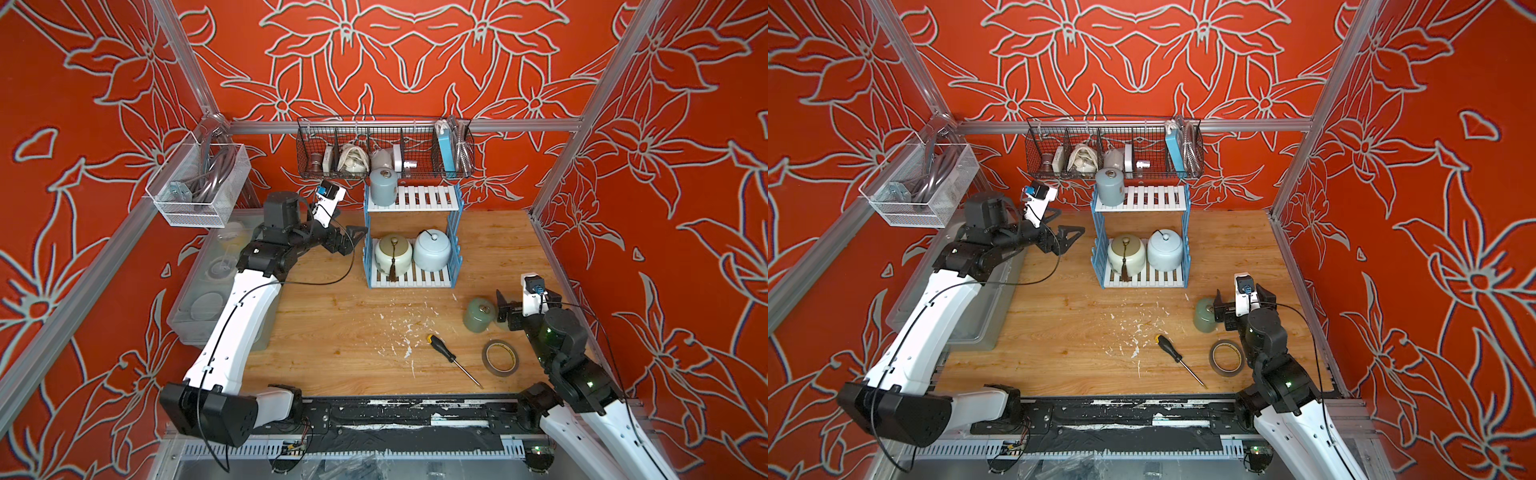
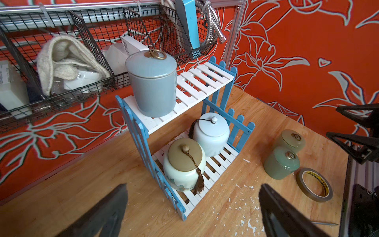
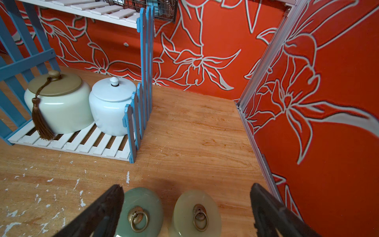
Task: Remove the tea canisters from the shelf
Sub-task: Pick up the tea canister from the shelf.
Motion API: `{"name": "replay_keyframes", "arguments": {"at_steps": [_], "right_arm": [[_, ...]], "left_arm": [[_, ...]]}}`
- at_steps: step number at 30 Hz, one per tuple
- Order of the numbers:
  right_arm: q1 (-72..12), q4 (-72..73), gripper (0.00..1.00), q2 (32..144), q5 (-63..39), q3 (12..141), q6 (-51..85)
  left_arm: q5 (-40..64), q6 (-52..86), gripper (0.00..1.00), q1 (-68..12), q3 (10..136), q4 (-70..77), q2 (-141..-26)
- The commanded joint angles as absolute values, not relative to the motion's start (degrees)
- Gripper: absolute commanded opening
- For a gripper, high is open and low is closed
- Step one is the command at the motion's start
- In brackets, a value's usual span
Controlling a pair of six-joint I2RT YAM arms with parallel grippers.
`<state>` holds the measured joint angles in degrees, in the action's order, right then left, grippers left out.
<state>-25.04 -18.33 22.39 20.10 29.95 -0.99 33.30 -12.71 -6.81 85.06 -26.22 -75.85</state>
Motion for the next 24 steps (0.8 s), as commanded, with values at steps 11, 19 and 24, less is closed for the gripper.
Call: {"name": "replay_keyframes", "arguments": {"at_steps": [11, 19, 24], "right_arm": [[-24.8, -14.0, 0.99, 21.2, 23.3, 27.6, -2.9], [-24.7, -13.7, 0.99, 20.7, 24.3, 27.0, -3.4], [-24.7, -13.1, 0.99, 20.5, 24.7, 26.8, -3.7]], "left_arm": [[34.7, -11.9, 0.99, -7.9, 106.7, -34.8, -94.6], [35.2, -12.2, 0.99, -8.9, 113.8, -36.2, -101.1], [35.3, -12.3, 0.99, -9.6, 117.2, -36.4, -104.8]]}}
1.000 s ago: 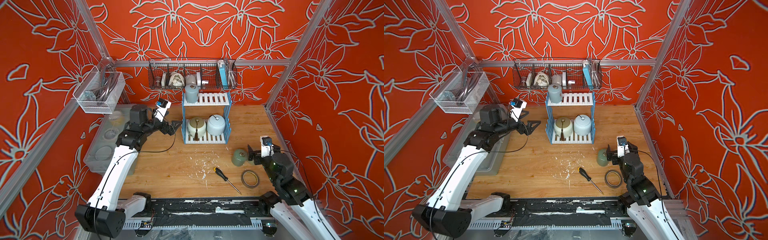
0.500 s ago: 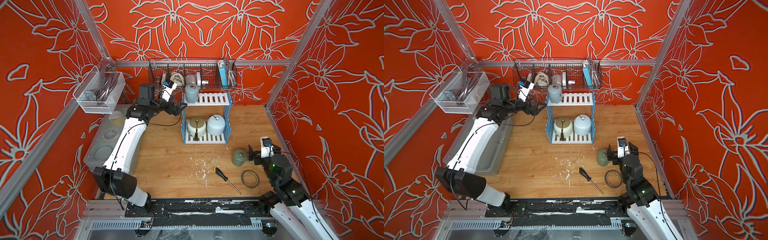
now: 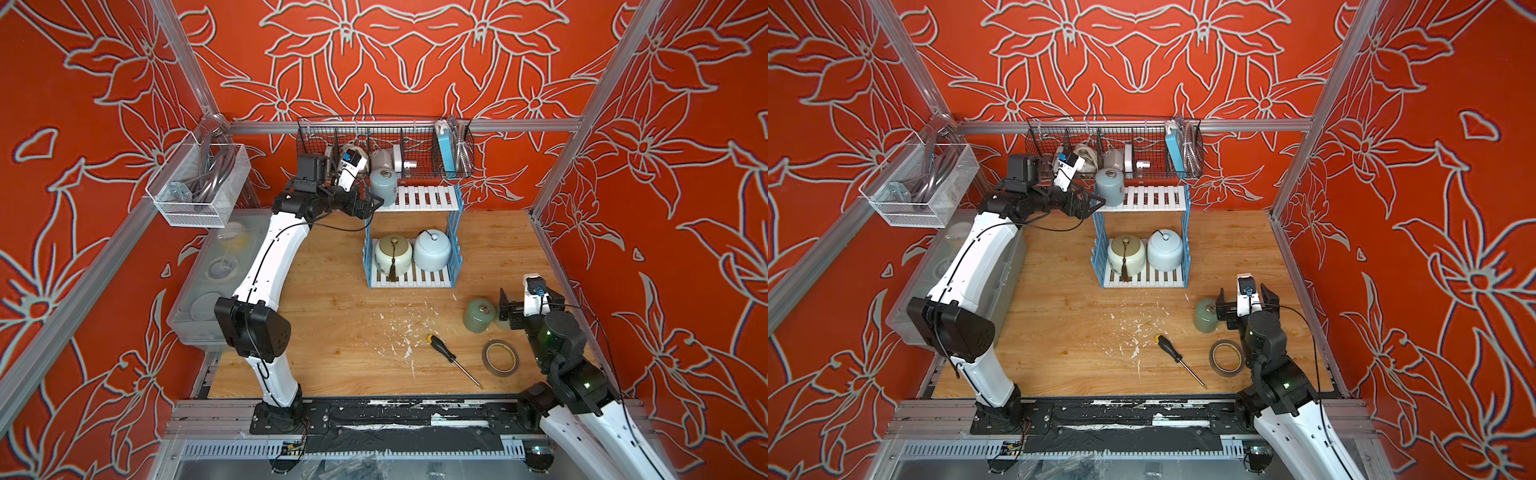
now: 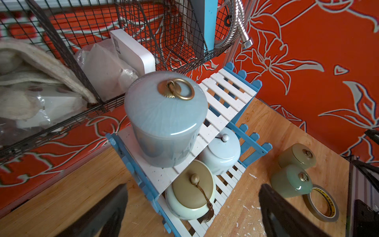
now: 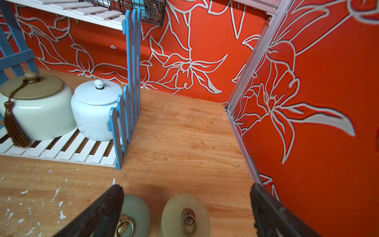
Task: Remove the tea canisters from the shelf
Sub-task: Pick up the tea canister from the shelf.
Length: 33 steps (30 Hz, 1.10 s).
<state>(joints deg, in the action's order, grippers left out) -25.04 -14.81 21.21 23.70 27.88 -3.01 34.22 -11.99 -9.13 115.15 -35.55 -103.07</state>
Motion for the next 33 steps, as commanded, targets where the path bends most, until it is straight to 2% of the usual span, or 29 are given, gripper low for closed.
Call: {"name": "replay_keyframes", "arguments": {"at_steps": [1, 14, 22, 33], "right_arm": [[-24.7, -13.2, 0.99, 20.3, 24.3, 26.7, -3.7], [-24.7, -12.4, 0.99, 18.9, 26.5, 26.0, -4.3], [-24.7, -12.0, 0.99, 18.1, 28.9, 25.9, -4.9], [-24.7, -12.0, 0.99, 17.9, 29.0, 25.5, -5.0]], "left_arm": [[35.2, -12.2, 0.99, -9.7, 118.1, -36.4, -105.7], [38.9, -13.7, 0.99, -10.7, 128.5, -36.5, -115.4], [40.6, -15.5, 0.98, -11.2, 131.3, -34.9, -119.1], [42.5, -10.6, 0.99, -12.2, 133.8, -27.3, -123.3]]}}
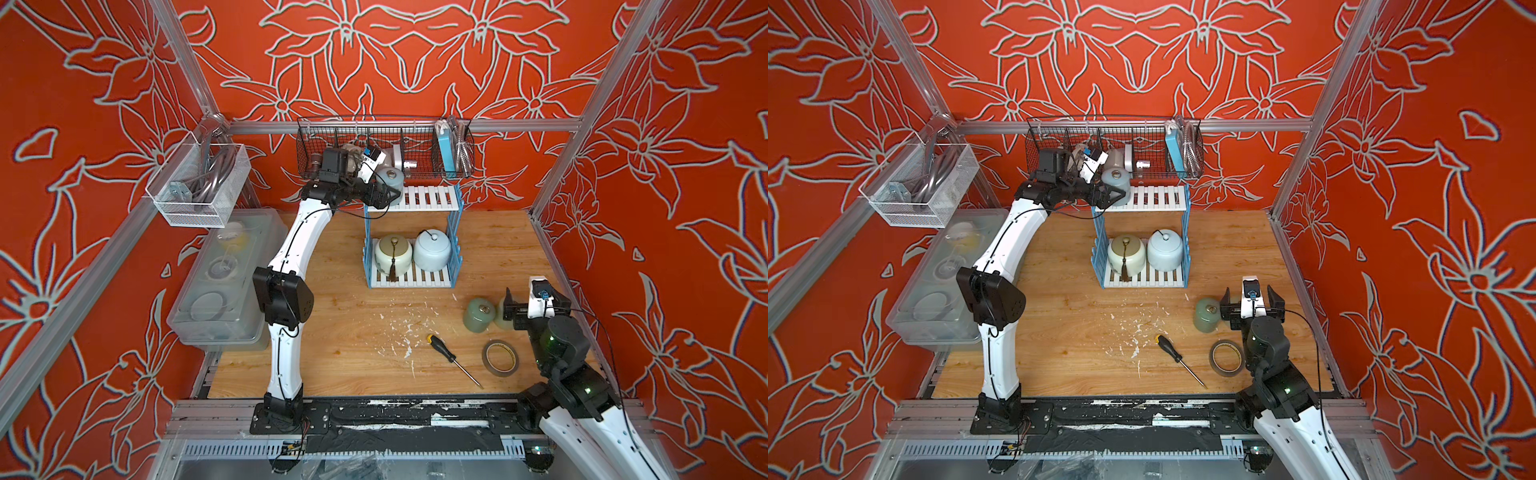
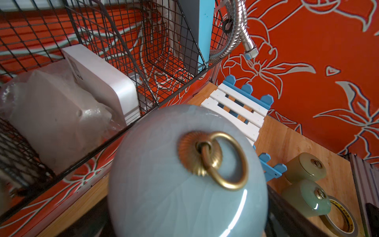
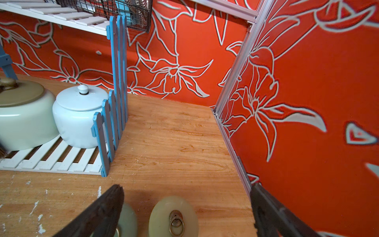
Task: Remove the tea canisters from the shelf
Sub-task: Pick up the tea canister from the shelf.
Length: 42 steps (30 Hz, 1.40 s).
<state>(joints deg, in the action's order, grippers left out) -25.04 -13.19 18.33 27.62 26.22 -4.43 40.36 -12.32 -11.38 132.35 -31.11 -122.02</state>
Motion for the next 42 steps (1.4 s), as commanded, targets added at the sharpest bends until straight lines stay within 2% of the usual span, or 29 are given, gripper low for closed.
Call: {"name": "replay_keyframes", "arguments": {"at_steps": [1, 6, 10, 20, 32, 42], "right_arm": [[-24.7, -11.6, 0.99, 17.8, 29.0, 25.5, -5.1], [-24.7, -11.9, 0.99, 17.8, 28.5, 25.4, -4.9], [-24.6, -11.3, 0.99, 17.6, 27.8, 25.4, -5.0], [-24.6, -11.6, 0.99, 17.3, 28.5, 25.2, -4.9], [-24.6, -11.4, 0.99, 16.1, 27.5, 25.1, -4.8], [-24.6, -11.7, 0.99, 16.1, 28.8, 25.0, -5.1]], "left_arm": [[42.5, -10.6, 0.99, -12.4, 133.9, -26.6, -123.6], [41.7, -9.0, 0.98, -12.8, 134.6, -23.1, -124.5], [41.9, -9.1, 0.91, -13.1, 134.6, -21.3, -125.0], [42.7, -8.8, 0.58, -13.1, 135.0, -20.0, -124.0], [44.3, -9.9, 0.52, -14.1, 131.6, -17.7, -117.1], [45.4, -13.3, 0.51, -17.6, 115.7, -12.3, -106.0]]}}
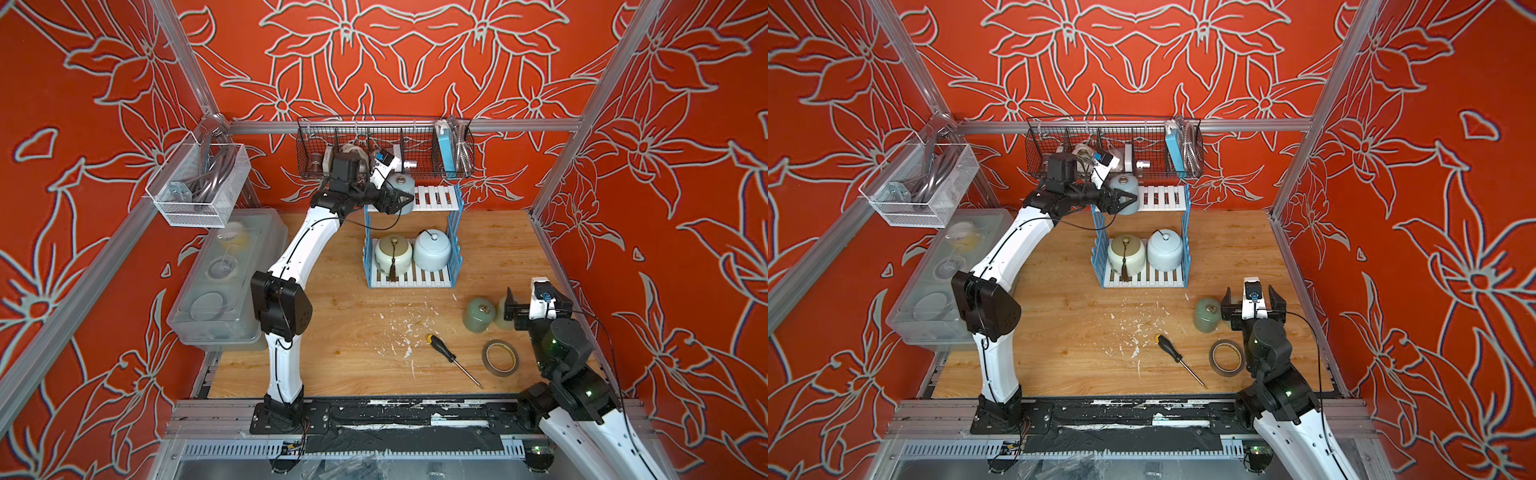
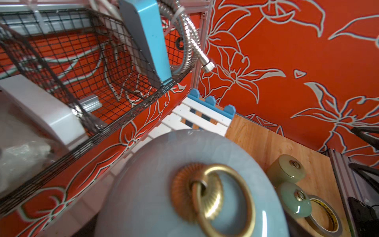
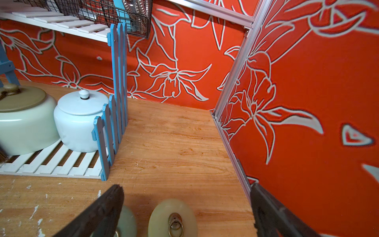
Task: Remove the tea canisters from the shelf
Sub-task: Pick up the tea canister from the shelf.
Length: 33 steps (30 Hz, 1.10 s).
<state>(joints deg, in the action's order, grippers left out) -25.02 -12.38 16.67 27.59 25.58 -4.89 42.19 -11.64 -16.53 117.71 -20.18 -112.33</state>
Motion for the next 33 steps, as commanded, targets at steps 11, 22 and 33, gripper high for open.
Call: {"name": "replay_keyframes", "arguments": {"at_steps": [11, 22, 33], "right_arm": [[-24.6, -11.1, 0.99, 16.8, 27.6, 24.9, -5.3], [-24.6, -11.3, 0.99, 17.0, 28.9, 24.8, -5.6], [-24.6, -11.0, 0.99, 16.5, 27.5, 24.7, -5.6]], "left_arm": [[48.6, -13.4, 0.49, -22.4, 97.6, -5.1, -95.0], [52.0, -16.1, 0.46, -26.1, 83.8, 1.7, -88.7], [53.4, -16.1, 0.47, -30.5, 68.2, 15.9, -88.6]]}}
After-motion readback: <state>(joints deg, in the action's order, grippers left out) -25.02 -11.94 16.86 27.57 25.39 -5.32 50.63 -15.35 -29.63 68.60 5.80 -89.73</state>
